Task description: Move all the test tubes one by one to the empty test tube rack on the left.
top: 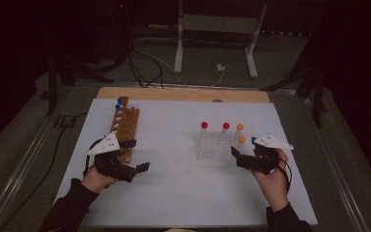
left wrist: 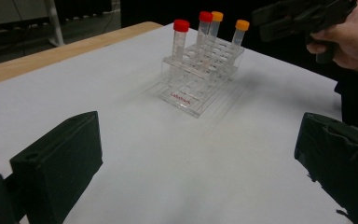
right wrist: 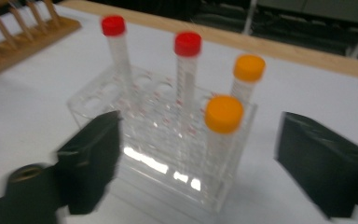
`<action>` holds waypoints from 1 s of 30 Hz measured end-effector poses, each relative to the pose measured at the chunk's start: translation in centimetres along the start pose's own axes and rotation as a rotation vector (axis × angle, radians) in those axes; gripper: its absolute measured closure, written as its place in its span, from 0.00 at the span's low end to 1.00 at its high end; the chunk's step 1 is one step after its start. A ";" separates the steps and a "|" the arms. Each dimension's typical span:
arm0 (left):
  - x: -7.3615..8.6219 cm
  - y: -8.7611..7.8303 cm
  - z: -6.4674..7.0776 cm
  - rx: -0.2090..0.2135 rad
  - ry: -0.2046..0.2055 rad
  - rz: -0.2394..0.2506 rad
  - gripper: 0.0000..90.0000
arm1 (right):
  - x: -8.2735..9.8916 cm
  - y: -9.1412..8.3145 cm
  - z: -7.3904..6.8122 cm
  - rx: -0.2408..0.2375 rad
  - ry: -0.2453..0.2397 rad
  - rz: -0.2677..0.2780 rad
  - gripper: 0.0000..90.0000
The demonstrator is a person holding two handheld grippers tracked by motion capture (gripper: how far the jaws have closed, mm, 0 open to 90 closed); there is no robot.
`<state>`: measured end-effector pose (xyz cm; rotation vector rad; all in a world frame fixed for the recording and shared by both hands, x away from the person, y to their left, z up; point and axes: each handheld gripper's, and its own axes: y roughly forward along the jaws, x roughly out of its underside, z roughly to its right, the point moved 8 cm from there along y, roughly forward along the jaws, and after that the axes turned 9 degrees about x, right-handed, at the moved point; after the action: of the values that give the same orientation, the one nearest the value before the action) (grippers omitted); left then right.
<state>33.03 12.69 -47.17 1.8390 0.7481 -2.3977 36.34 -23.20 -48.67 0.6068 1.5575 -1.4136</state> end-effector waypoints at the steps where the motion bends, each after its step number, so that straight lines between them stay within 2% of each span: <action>1: 0.0 0.0 0.0 -0.003 0.001 -0.002 0.02 | 0.2 0.2 0.1 0.002 0.007 -0.013 0.21; 4: 0.2 0.1 0.0 -0.001 0.002 -0.007 0.02 | 0.8 0.5 0.4 0.012 0.019 -0.053 0.31; 6: 0.2 0.1 0.0 0.002 -0.001 -0.006 0.02 | 1.1 0.7 0.4 0.011 0.020 -0.077 0.43; 10: 0.3 0.1 0.0 -0.001 0.001 -0.008 0.02 | 1.4 1.1 0.7 0.021 0.023 -0.098 0.53; 16: 0.4 0.2 0.1 0.000 0.003 -0.015 0.02 | 1.6 1.6 0.7 0.015 0.024 -0.113 0.65; 22: 0.4 0.1 0.0 -0.001 0.005 -0.014 0.02 | 1.5 2.2 0.8 0.014 0.027 -0.114 0.73; 30: 0.4 0.1 -0.1 -0.005 0.004 -0.016 0.02 | 1.4 2.6 0.8 0.025 0.001 -0.112 0.81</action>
<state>32.99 12.76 -47.62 1.8441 0.7712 -2.4006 38.16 -23.72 -51.15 0.5429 1.5980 -1.5183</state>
